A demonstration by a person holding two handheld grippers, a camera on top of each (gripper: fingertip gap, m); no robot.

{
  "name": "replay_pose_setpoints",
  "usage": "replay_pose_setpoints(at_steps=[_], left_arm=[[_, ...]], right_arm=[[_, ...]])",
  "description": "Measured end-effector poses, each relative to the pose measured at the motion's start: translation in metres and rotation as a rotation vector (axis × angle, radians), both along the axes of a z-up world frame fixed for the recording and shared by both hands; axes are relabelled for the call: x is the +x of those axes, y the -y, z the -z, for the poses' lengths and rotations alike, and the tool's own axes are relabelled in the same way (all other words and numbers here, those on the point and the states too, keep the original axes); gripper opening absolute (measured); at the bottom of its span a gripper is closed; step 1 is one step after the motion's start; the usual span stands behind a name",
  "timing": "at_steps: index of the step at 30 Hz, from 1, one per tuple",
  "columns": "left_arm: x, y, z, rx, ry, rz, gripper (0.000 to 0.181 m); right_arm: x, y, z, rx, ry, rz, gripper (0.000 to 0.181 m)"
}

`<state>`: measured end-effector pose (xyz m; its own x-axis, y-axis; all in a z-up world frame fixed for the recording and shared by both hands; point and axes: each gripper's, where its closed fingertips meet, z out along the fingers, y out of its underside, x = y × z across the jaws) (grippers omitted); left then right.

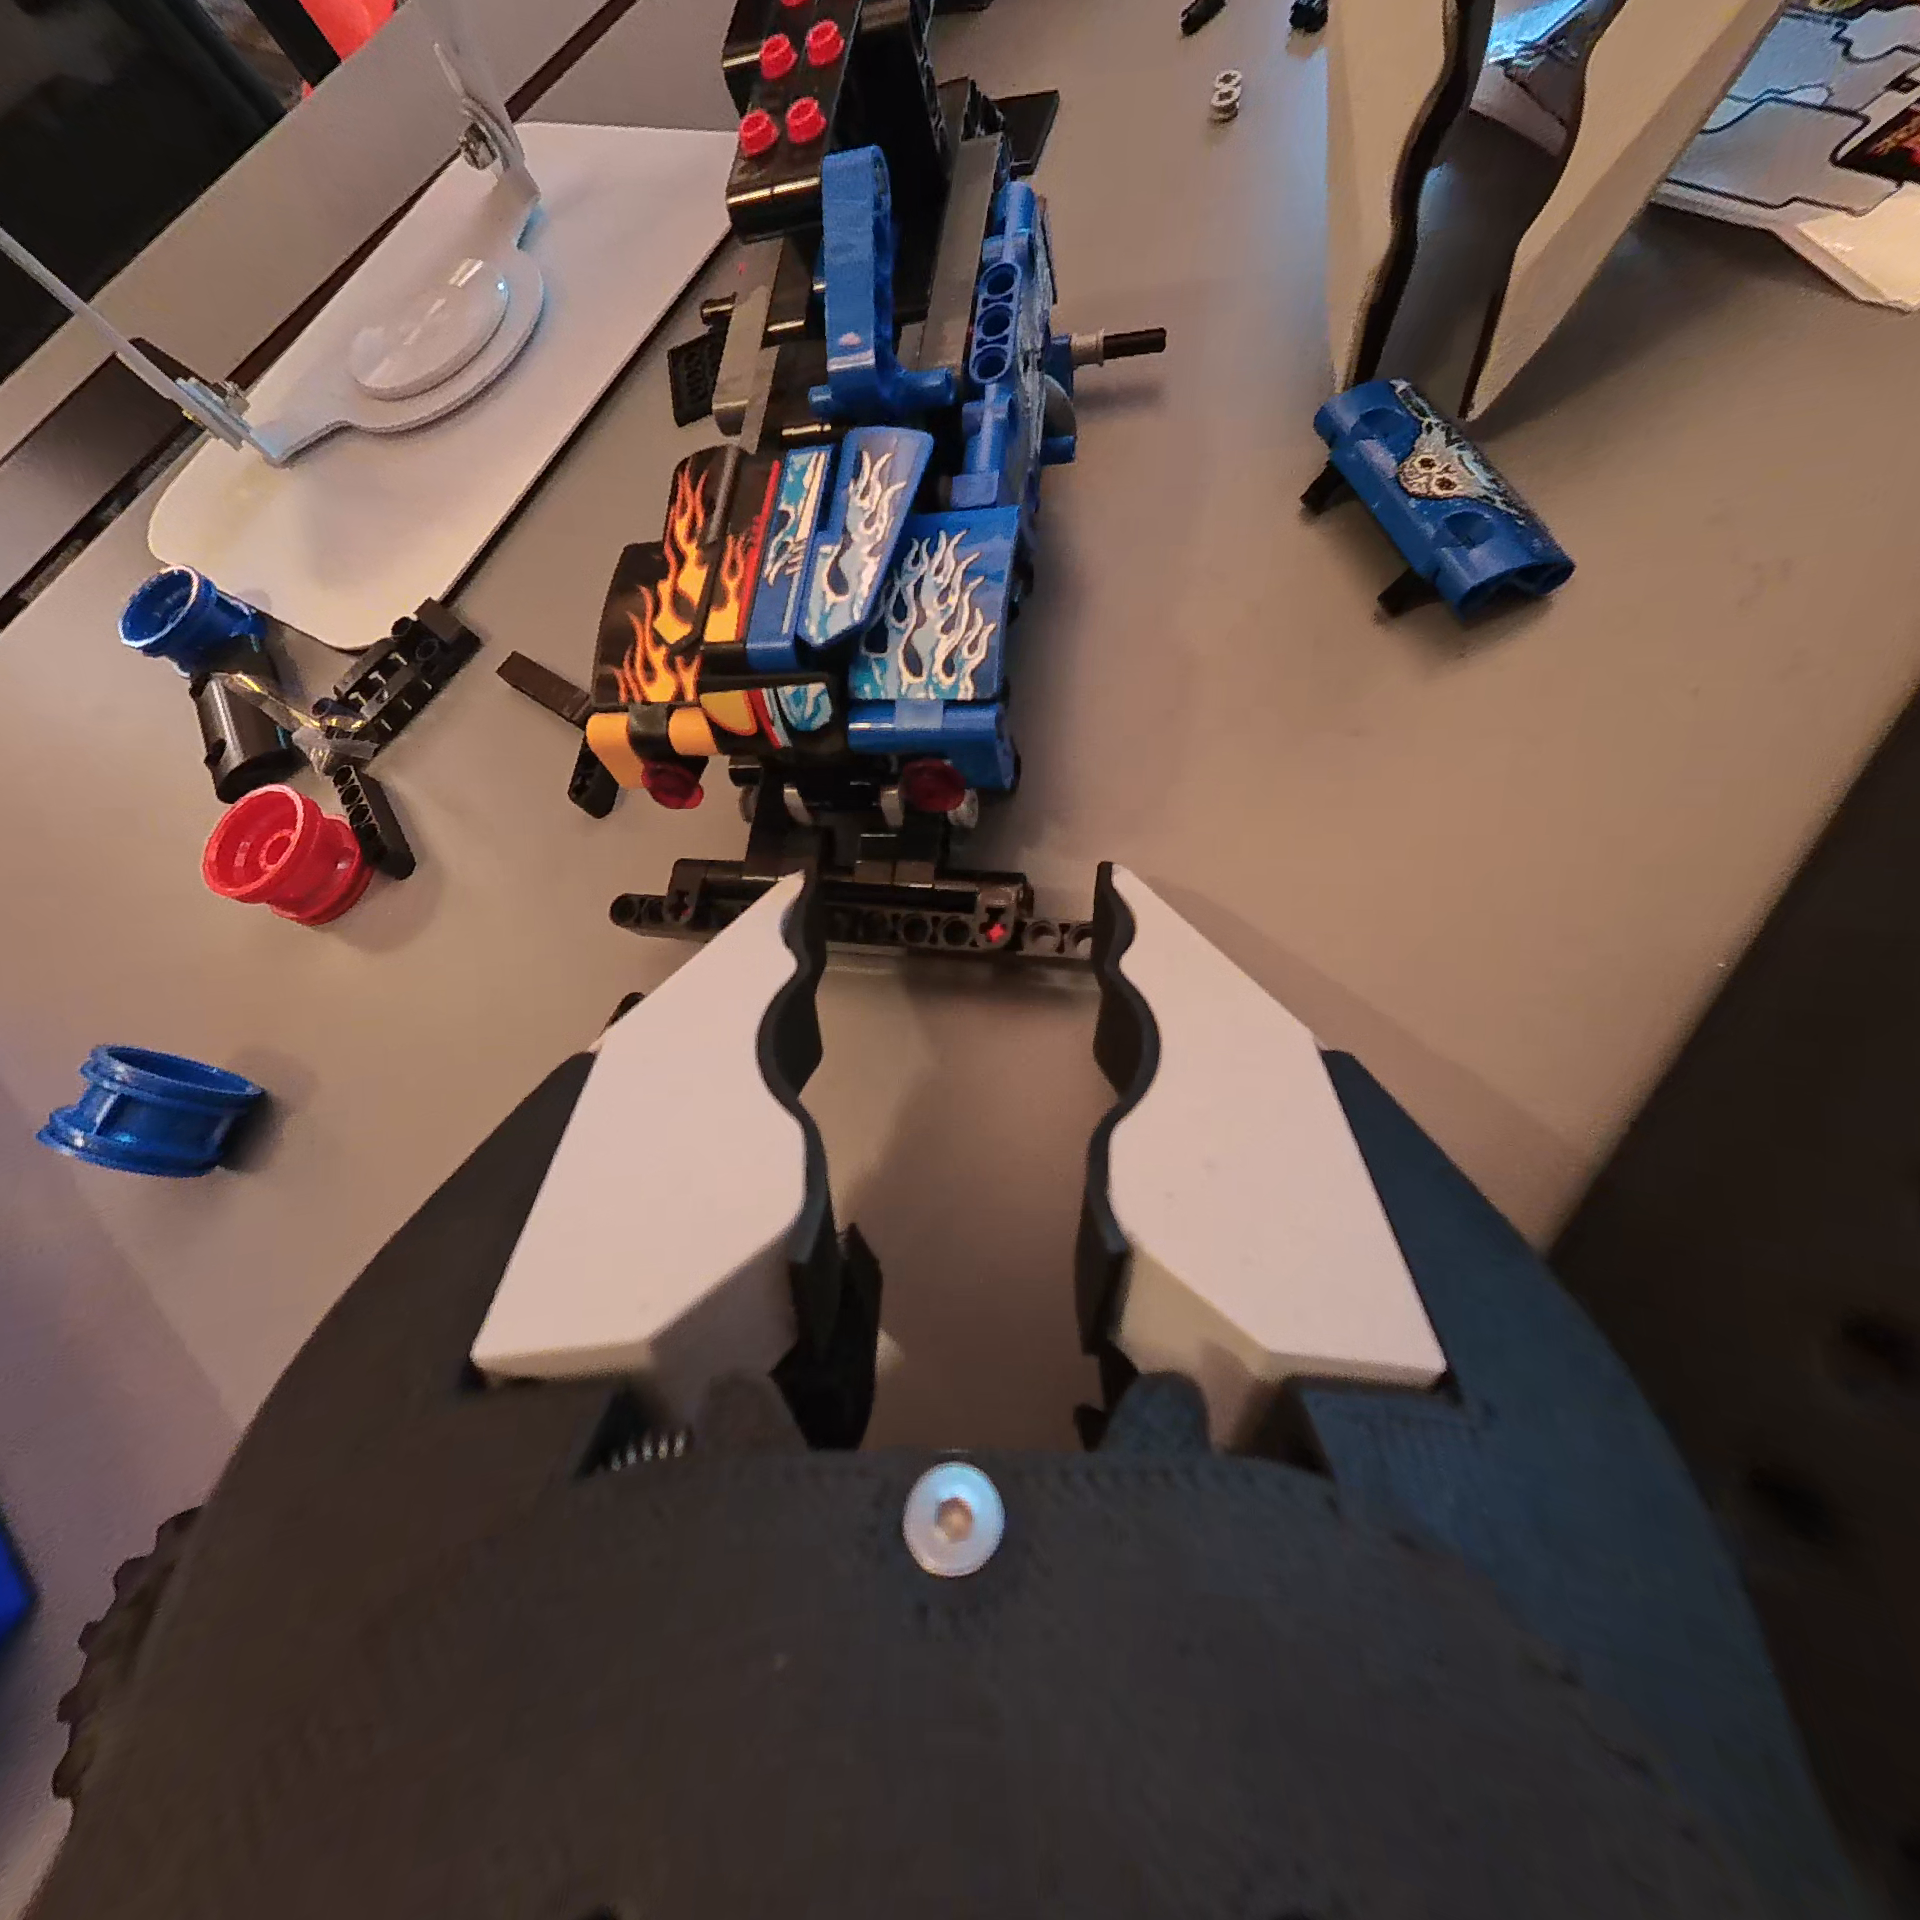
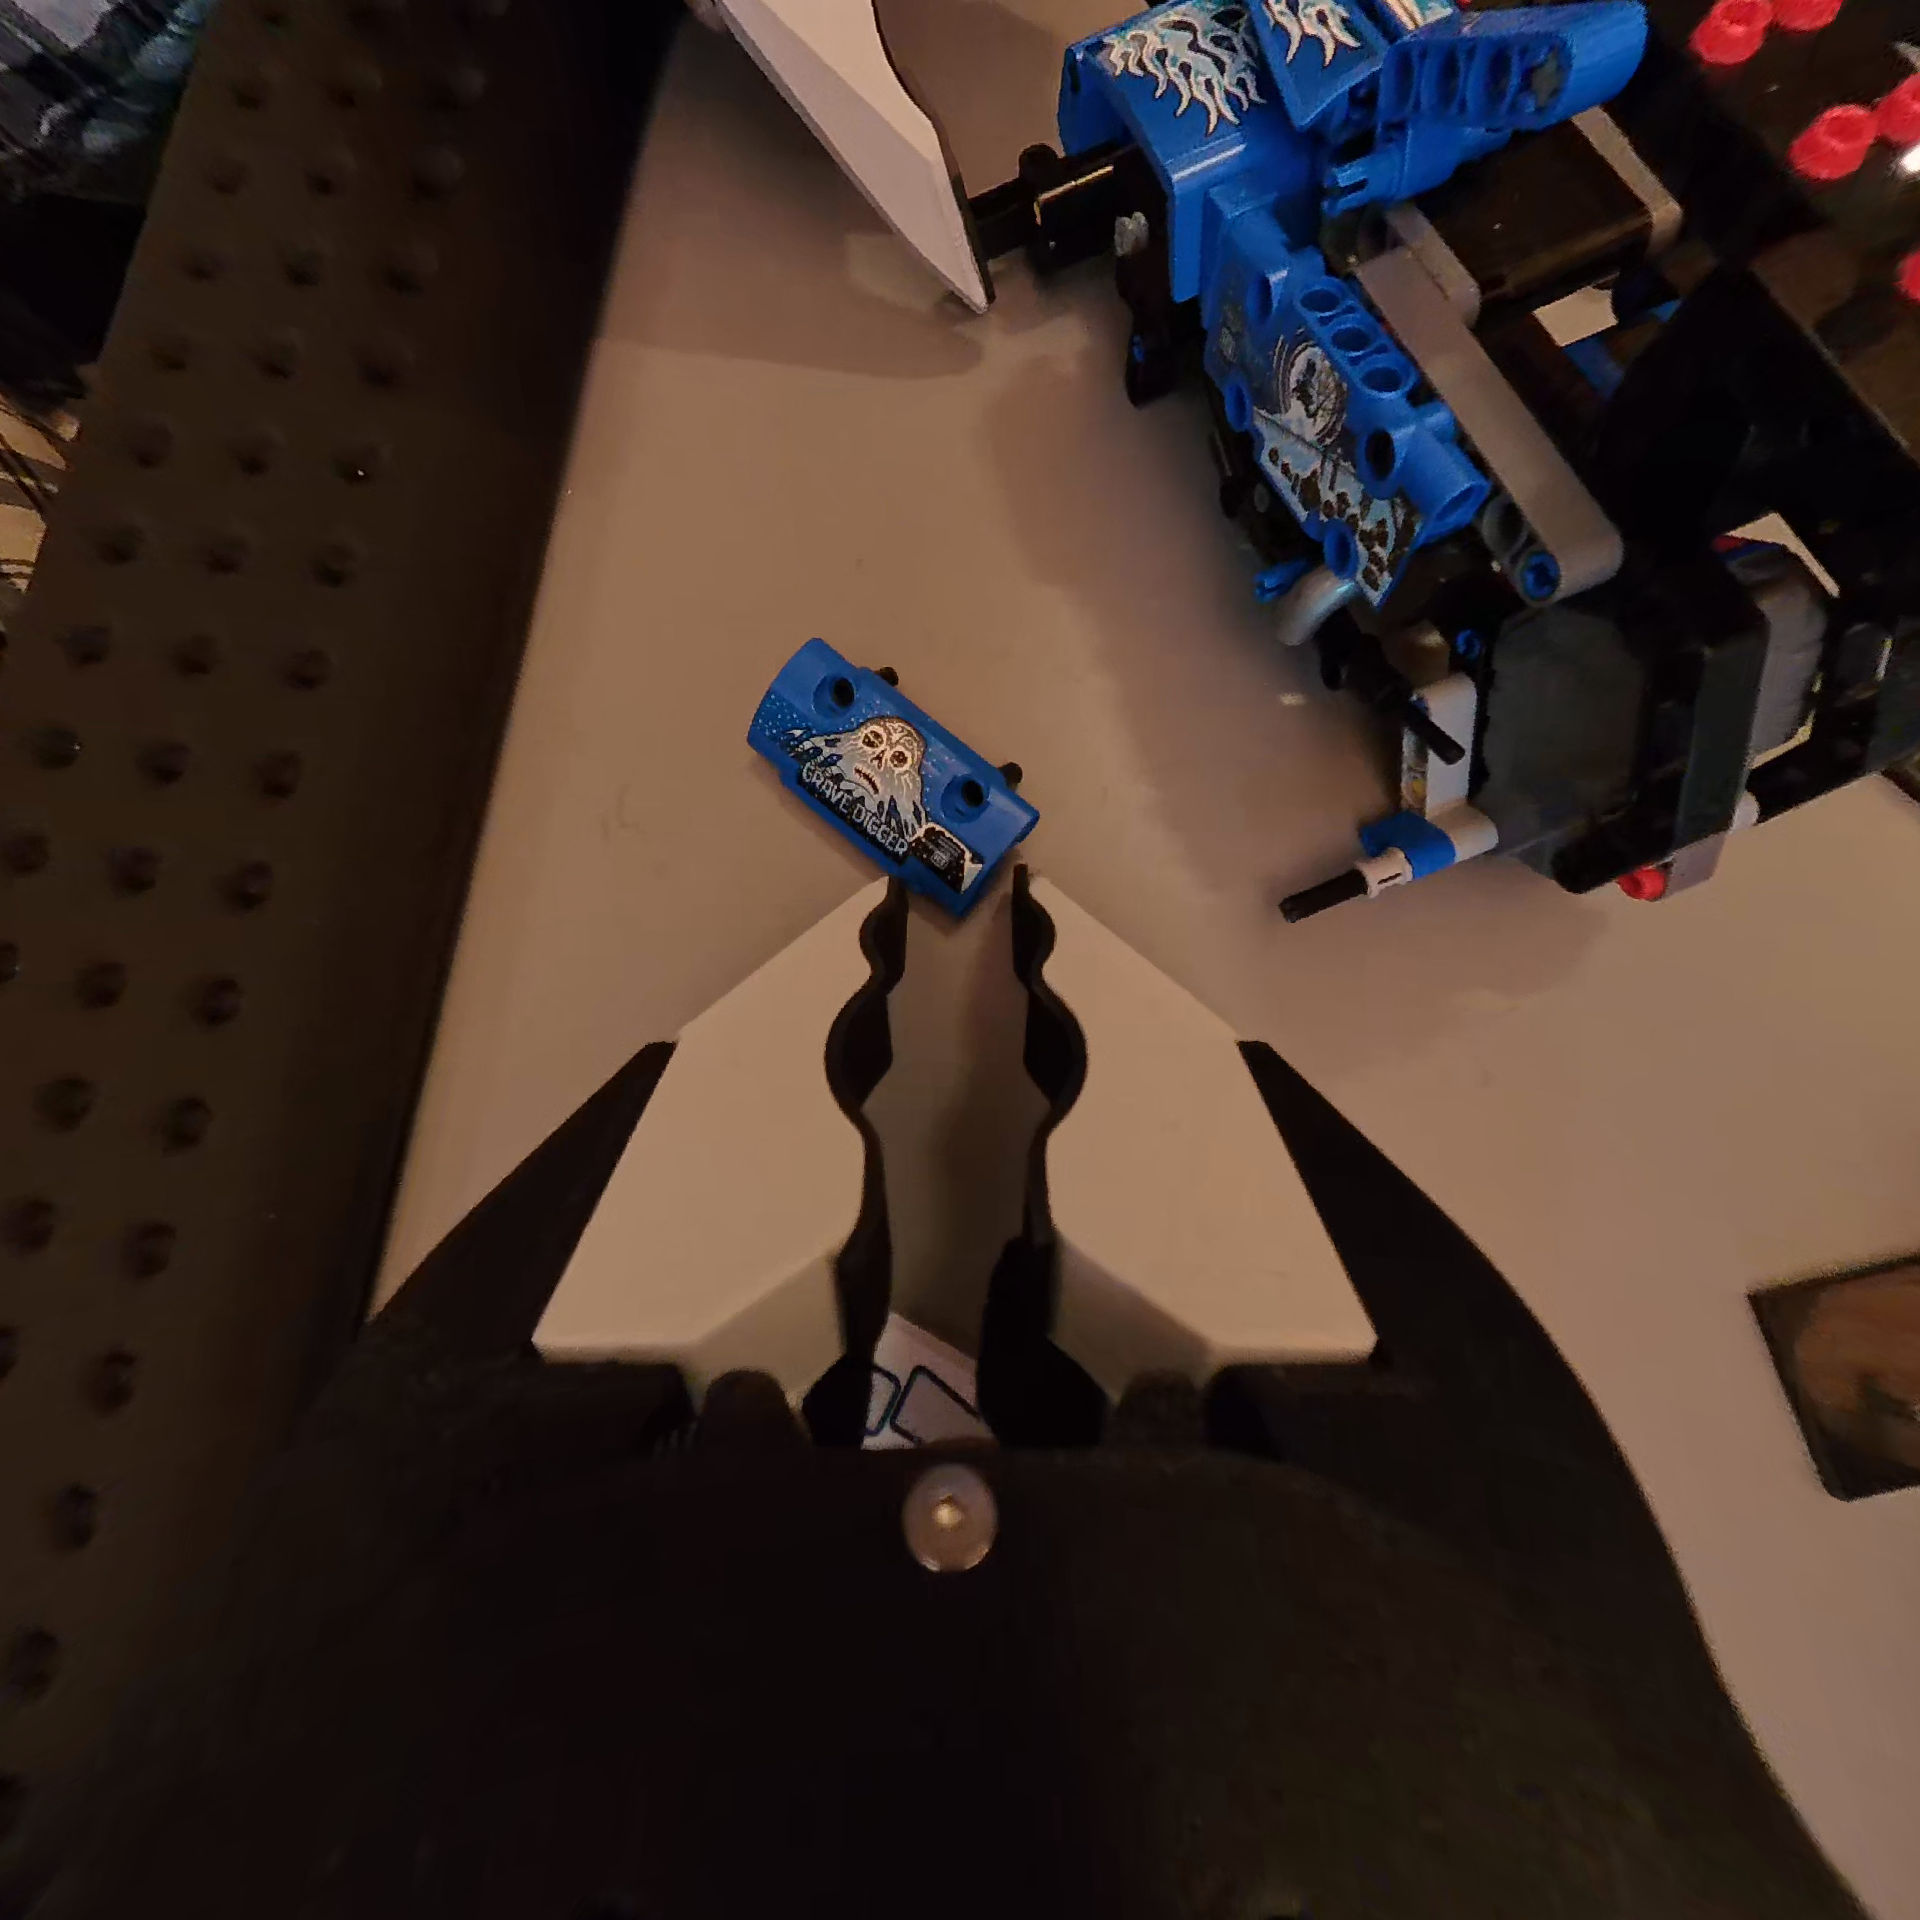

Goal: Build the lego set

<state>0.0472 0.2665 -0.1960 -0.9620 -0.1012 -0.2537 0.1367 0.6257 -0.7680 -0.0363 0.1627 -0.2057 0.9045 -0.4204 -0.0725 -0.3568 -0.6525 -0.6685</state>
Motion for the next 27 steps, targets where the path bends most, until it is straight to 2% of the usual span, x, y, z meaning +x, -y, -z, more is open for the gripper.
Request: replay_pose_setpoints(at_steps=[16,22,24,26,27], left_arm=[[-0.013,0.002,-0.002,-0.004,0.024,0.07,0.045],[-0.025,0.003,-0.017,-0.077,0.031,0.129,0.041],[-0.035,0.005,-0.02,-0.088,0.032,0.172,0.036],[-0.051,0.008,-0.024,-0.106,0.018,0.25,0.023],[-0.054,0.009,-0.025,-0.106,0.017,0.26,0.023]], right_arm=[[-0.001,-0.008,0.001,0.016,-0.005,-0.017,0.014],[-0.002,-0.007,0.0,0.015,-0.001,-0.021,0.012],[-0.002,-0.007,0.0,0.015,-0.001,-0.021,0.011],[-0.002,-0.007,0.0,0.017,-0.002,-0.022,0.011],[-0.002,-0.007,0.0,0.017,-0.003,-0.022,0.011]])
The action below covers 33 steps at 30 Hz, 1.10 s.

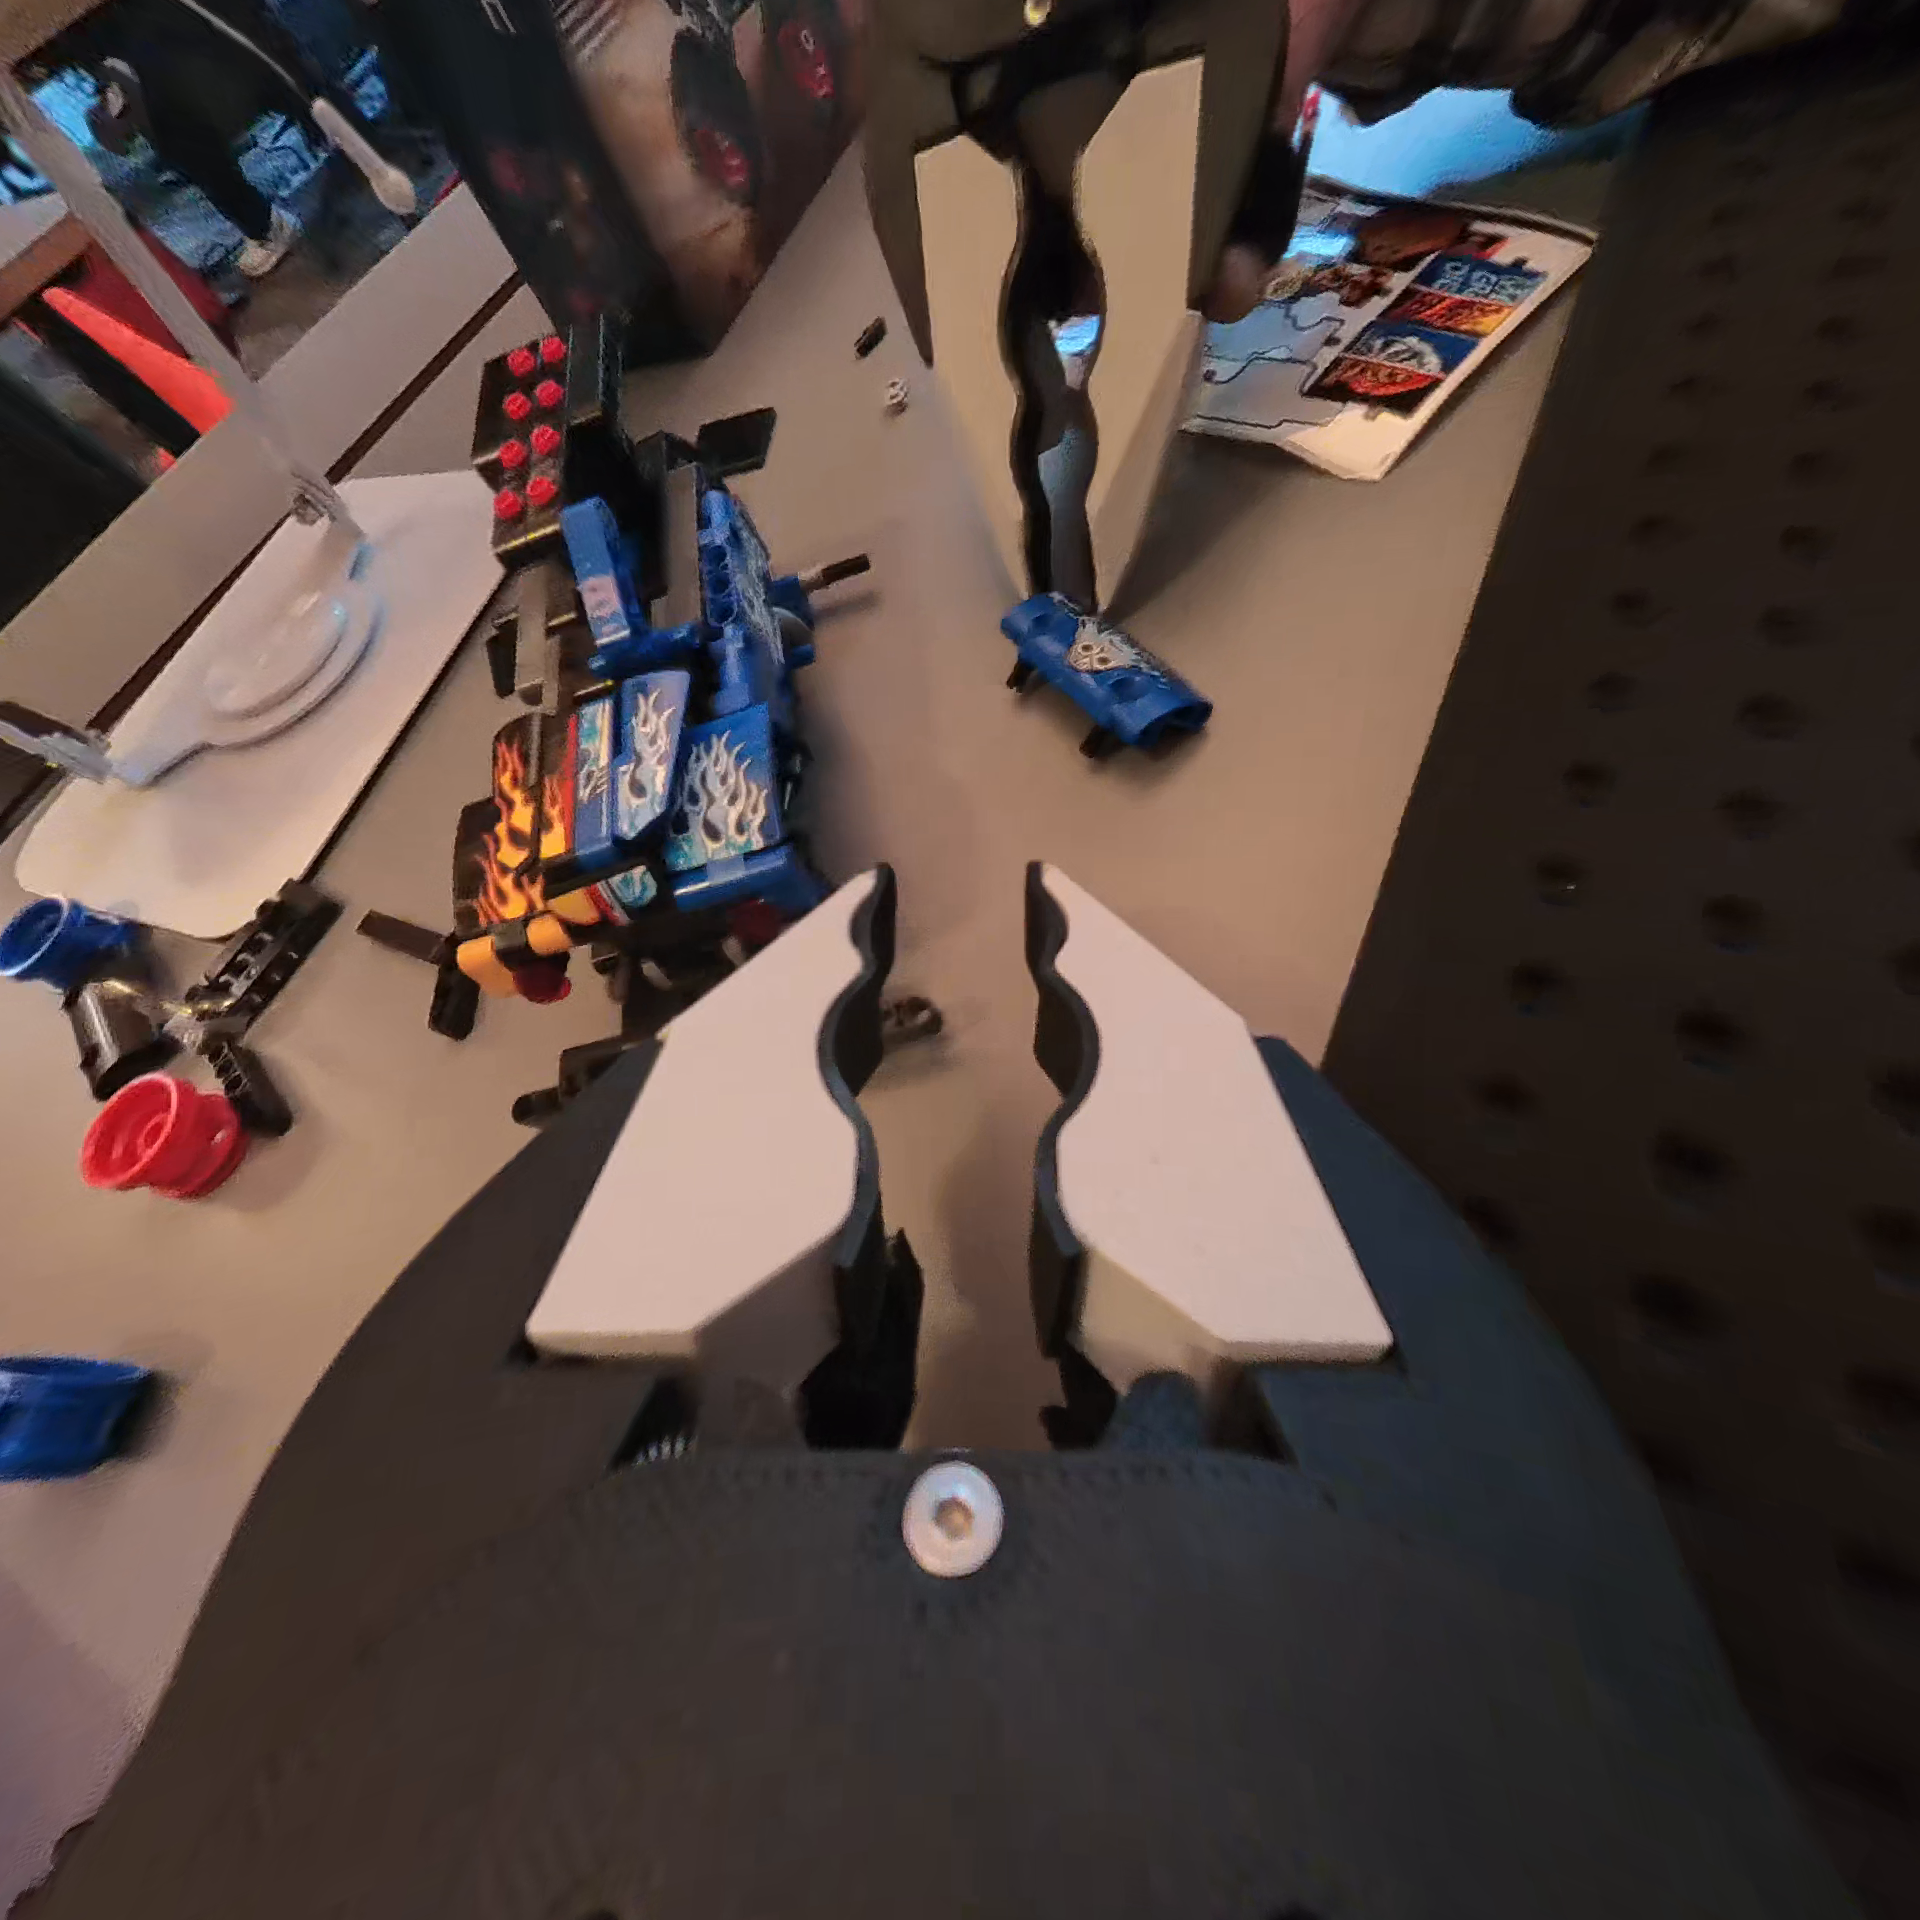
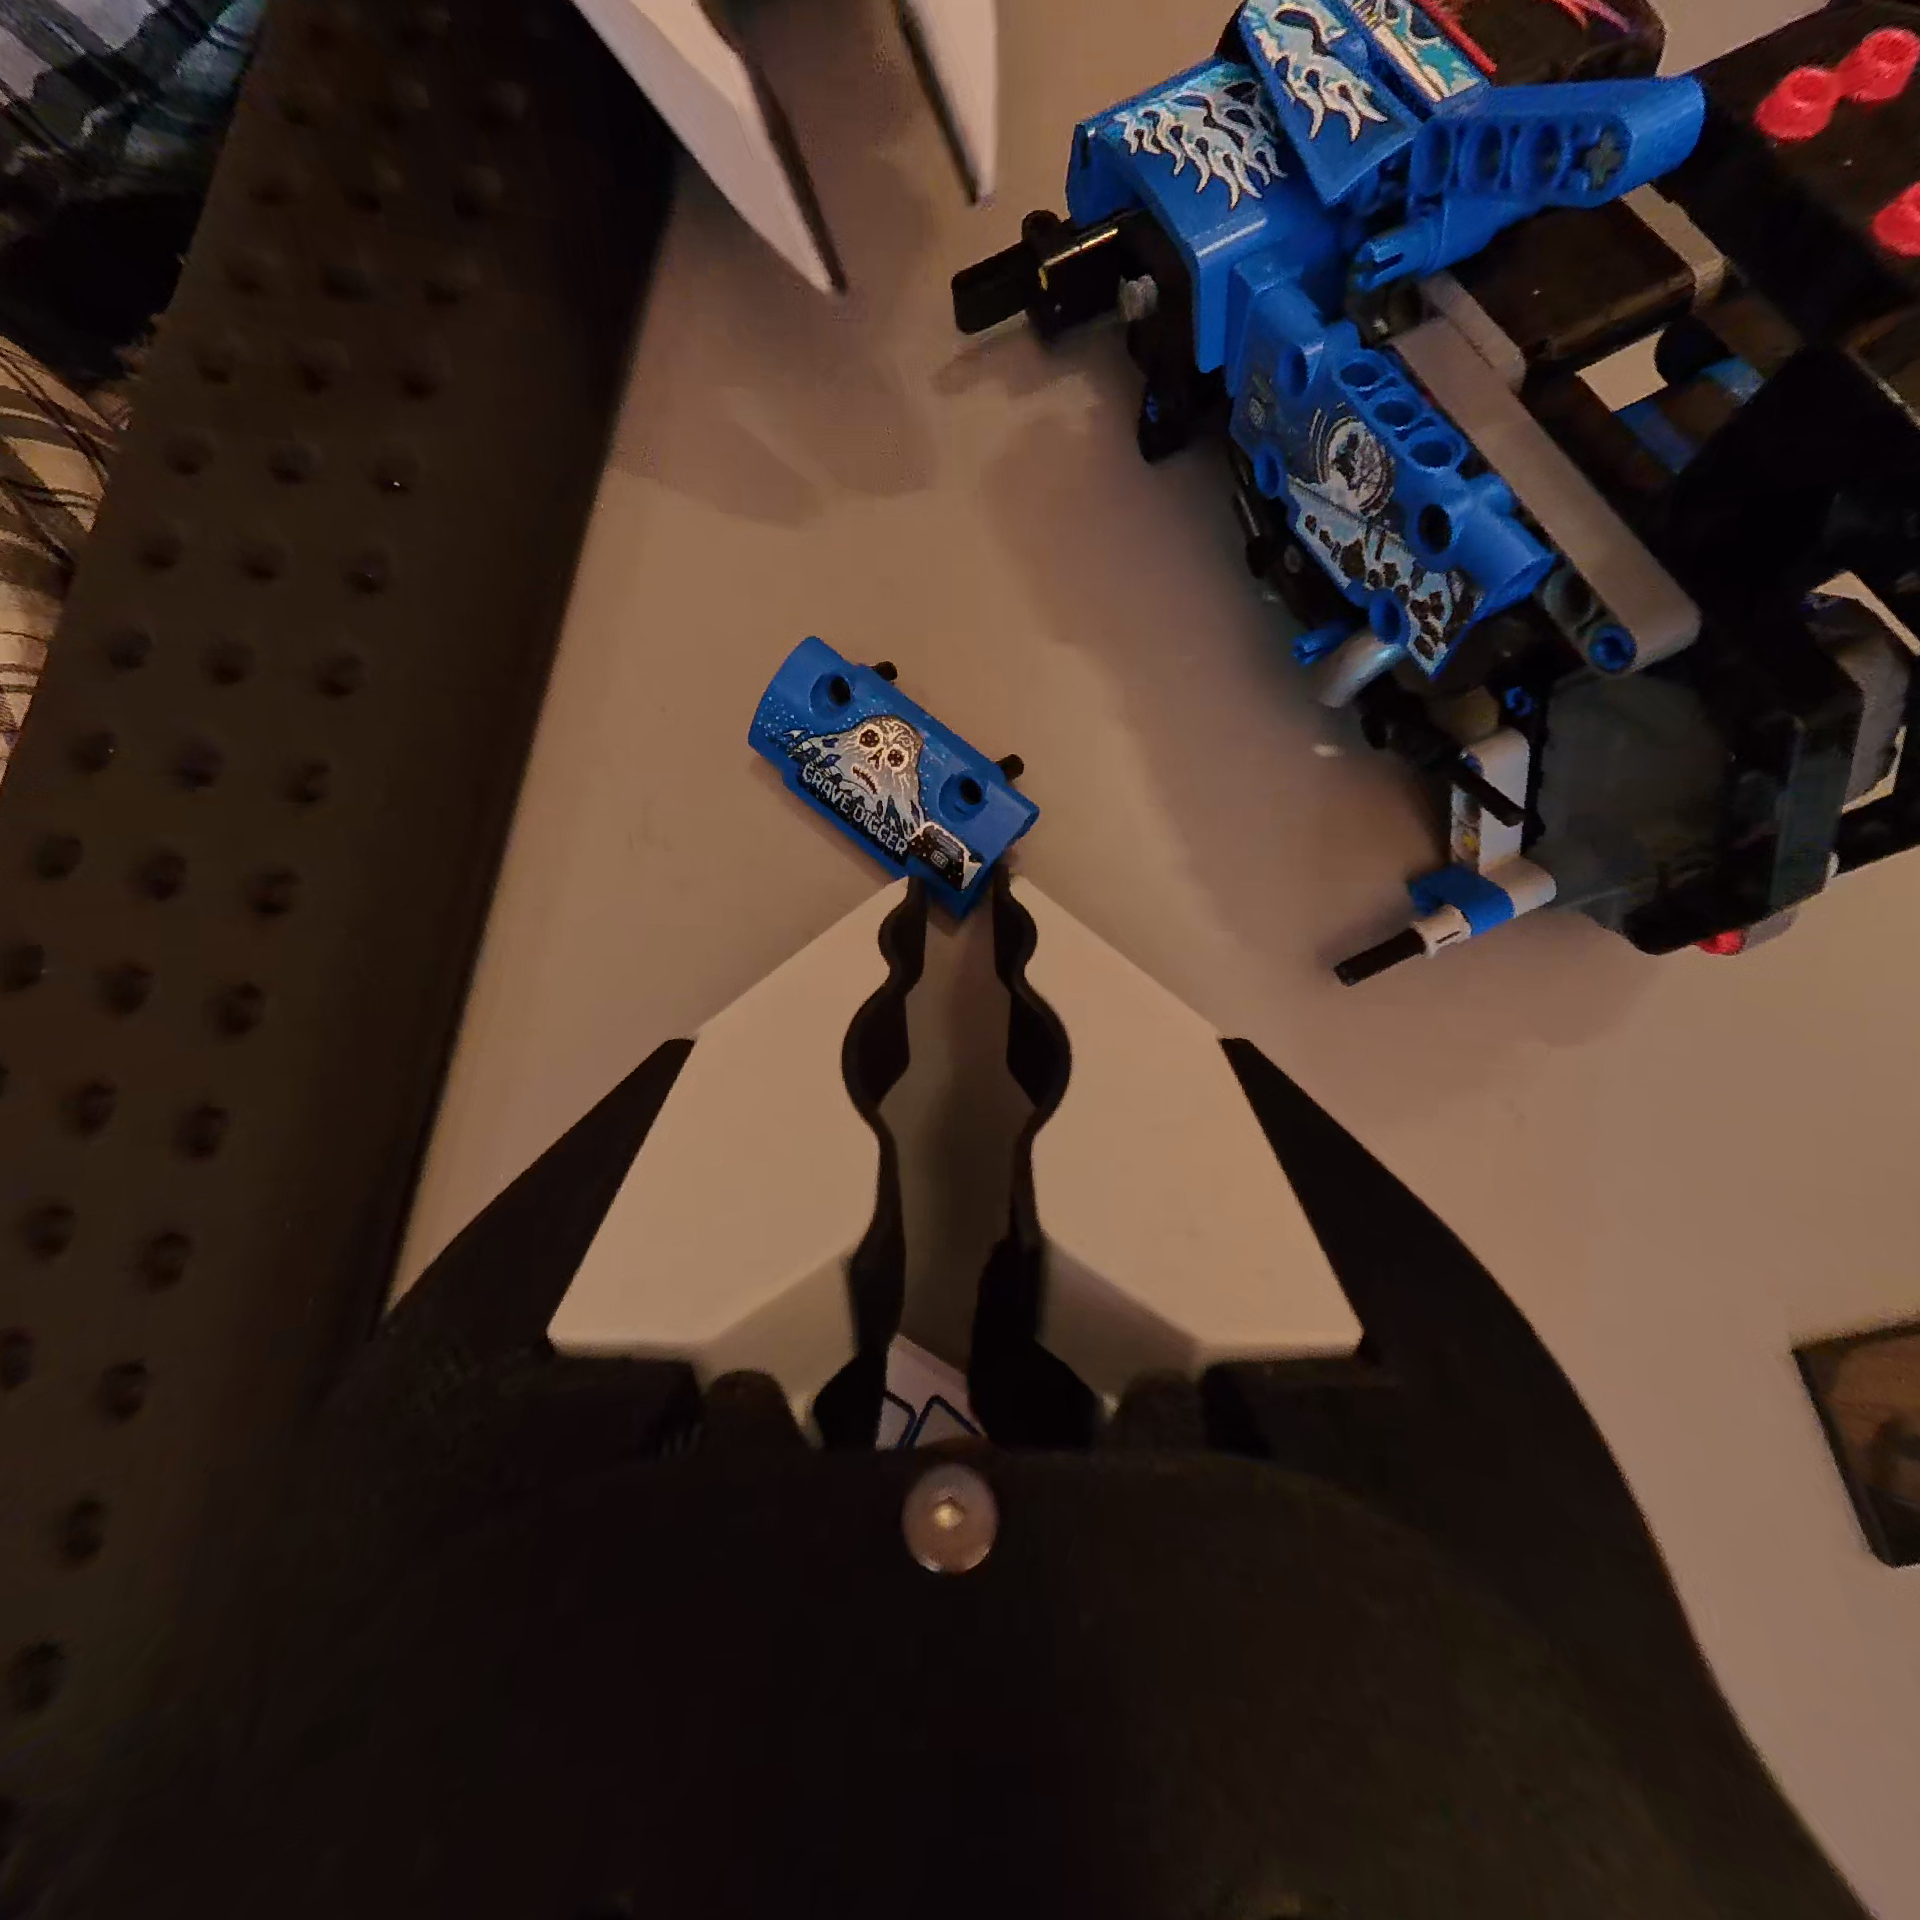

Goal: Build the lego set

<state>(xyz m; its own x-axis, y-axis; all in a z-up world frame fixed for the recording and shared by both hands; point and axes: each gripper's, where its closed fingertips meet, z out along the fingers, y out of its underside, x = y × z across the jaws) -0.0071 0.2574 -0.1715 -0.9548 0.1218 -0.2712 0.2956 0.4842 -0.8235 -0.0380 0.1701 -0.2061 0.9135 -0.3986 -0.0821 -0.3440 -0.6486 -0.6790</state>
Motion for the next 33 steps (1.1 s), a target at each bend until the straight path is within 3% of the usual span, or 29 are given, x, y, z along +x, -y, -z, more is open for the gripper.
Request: replay_pose_setpoints(at_steps=[9,12,15,19,22,25,29,33], left_arm=[[-0.014,0.004,-0.006,-0.026,-0.017,0.069,0.027],[-0.015,0.011,-0.024,-0.075,0.013,0.069,0.035],[0.008,0.027,-0.06,-0.125,0.141,-0.013,0.041],[0.041,0.076,-0.131,-0.188,0.346,-0.048,0.05],[0.075,0.133,-0.163,-0.15,0.579,-0.061,0.054],[0.114,0.188,-0.173,-0.097,0.788,-0.066,0.056],[0.152,0.233,-0.167,-0.032,0.876,-0.071,0.054],[0.163,0.241,-0.164,-0.034,0.902,-0.078,0.018]], right_arm=[[-0.001,-0.001,0.0,-0.001,-0.002,-0.005,0.011],[0.0,0.001,-0.001,0.0,0.003,0.002,0.013],[0.003,0.002,-0.003,0.017,0.007,0.019,0.015],[0.006,0.005,-0.004,0.028,0.008,0.034,0.017],[0.007,0.006,-0.003,0.026,0.007,0.037,0.017],[0.008,0.008,-0.004,0.026,0.014,0.042,0.018],[0.01,0.011,-0.006,0.043,0.015,0.055,0.017],[0.01,0.012,-0.007,0.05,0.016,0.054,0.017]])
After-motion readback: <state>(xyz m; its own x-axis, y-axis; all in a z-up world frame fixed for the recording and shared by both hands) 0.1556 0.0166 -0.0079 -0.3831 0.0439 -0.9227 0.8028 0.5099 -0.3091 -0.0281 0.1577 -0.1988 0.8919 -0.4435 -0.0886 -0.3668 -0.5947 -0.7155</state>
